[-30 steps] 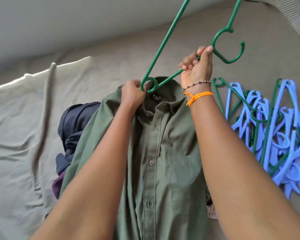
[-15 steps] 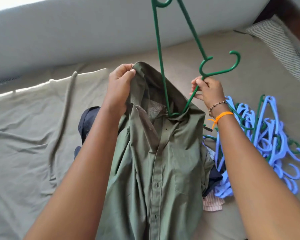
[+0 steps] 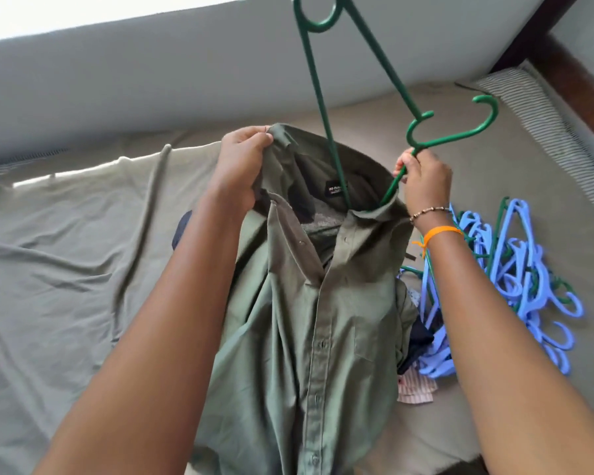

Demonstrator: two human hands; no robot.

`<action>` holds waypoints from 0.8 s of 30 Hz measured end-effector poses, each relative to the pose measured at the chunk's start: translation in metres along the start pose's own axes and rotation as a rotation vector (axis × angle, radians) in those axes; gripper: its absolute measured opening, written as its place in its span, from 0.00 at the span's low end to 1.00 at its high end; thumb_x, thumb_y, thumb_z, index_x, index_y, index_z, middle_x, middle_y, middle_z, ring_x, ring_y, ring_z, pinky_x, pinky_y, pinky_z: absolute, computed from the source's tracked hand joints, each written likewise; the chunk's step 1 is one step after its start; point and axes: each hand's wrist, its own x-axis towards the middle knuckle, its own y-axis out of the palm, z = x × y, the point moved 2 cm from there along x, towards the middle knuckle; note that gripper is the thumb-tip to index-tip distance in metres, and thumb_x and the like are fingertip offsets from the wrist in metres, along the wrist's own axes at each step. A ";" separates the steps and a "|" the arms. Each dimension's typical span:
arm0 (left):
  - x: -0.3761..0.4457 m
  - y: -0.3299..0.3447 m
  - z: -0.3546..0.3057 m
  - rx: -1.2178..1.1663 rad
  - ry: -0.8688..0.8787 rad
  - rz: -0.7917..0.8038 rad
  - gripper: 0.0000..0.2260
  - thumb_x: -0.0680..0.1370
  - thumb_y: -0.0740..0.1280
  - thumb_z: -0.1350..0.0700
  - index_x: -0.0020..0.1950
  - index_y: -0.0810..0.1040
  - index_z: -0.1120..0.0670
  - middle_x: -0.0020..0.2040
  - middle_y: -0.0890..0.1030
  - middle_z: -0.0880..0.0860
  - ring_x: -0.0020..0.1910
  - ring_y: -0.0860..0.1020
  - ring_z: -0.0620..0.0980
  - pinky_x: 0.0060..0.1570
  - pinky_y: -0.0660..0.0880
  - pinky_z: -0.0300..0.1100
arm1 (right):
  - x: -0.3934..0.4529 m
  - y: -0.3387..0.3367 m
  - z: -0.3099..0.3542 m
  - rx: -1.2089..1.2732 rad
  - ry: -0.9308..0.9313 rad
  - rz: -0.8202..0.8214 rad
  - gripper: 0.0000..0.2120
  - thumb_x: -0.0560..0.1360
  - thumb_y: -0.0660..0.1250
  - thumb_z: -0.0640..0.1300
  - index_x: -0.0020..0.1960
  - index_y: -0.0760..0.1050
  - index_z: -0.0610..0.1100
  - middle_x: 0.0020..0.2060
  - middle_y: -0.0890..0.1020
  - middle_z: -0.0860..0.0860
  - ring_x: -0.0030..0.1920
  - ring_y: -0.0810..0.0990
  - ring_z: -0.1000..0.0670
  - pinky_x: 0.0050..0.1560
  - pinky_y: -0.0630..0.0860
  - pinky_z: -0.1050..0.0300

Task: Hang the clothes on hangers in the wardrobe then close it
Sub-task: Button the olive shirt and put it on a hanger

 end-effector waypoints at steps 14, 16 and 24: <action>0.017 -0.001 -0.019 0.582 0.142 -0.070 0.12 0.79 0.52 0.62 0.48 0.73 0.50 0.40 0.74 0.50 0.41 0.70 0.50 0.44 0.68 0.41 | 0.003 -0.016 0.031 -0.297 0.061 0.100 0.10 0.76 0.58 0.39 0.46 0.77 0.39 0.51 0.79 0.37 0.53 0.76 0.36 0.54 0.73 0.45; 0.014 0.004 -0.018 0.585 0.155 -0.061 0.10 0.79 0.55 0.61 0.50 0.76 0.52 0.43 0.76 0.52 0.42 0.72 0.50 0.47 0.71 0.41 | 0.001 -0.009 0.038 -0.333 0.020 0.103 0.10 0.77 0.58 0.39 0.48 0.78 0.37 0.51 0.79 0.38 0.54 0.76 0.37 0.52 0.70 0.49; -0.002 0.006 -0.028 0.400 -0.141 0.090 0.08 0.77 0.64 0.60 0.41 0.81 0.53 0.39 0.80 0.53 0.37 0.77 0.49 0.45 0.74 0.40 | -0.009 -0.008 0.024 -0.566 0.074 -0.026 0.12 0.80 0.55 0.39 0.58 0.73 0.34 0.57 0.75 0.37 0.57 0.74 0.35 0.53 0.67 0.45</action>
